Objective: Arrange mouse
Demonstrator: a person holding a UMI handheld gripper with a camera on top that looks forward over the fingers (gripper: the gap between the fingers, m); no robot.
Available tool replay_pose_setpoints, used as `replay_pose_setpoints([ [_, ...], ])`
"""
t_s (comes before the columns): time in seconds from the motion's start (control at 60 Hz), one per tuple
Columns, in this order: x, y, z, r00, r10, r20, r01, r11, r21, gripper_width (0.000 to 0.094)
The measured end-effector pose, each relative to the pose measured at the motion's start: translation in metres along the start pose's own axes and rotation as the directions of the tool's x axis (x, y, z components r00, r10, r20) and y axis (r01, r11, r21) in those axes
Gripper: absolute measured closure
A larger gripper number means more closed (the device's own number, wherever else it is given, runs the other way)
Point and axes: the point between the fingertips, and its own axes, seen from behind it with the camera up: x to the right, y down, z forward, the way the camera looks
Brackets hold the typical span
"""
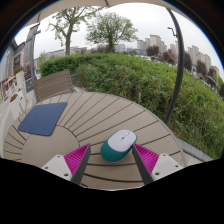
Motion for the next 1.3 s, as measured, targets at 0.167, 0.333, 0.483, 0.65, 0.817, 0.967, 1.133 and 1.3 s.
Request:
replay_pose_setpoints([
  [0.167,-0.009,-0.01,0.019,1.0,-0.009,0.029,0.01,1.0,-0.011,0.0077],
  [0.333,-0.016,-0.015,0.032,0.998,-0.028,0.047,0.029,0.999,-0.02,0.0075],
  [0.483,-0.016,-0.018,0.036,0.999,-0.033,0.04,0.034,0.999,-0.014,0.008],
  [0.65,-0.007,-0.017,0.036,0.998,-0.057,-0.005,0.057,0.998,-0.029,0.0504],
  [0.817,-0.015,-0.044,0.029,0.999,-0.028,-0.017,0.027,0.999,-0.047,0.0536],
  [0.967,-0.068,-0.12,0.017,0.999,0.015,0.033,-0.015,1.0,-0.003,0.0537],
  [1.133,-0.178,-0.185,0.025,0.993,0.007,0.115,-0.015,0.998,0.069,0.0538],
  [1.3,-0.279,-0.164,0.061,0.991,0.025,0.129,-0.028,0.999,0.024,0.0537],
])
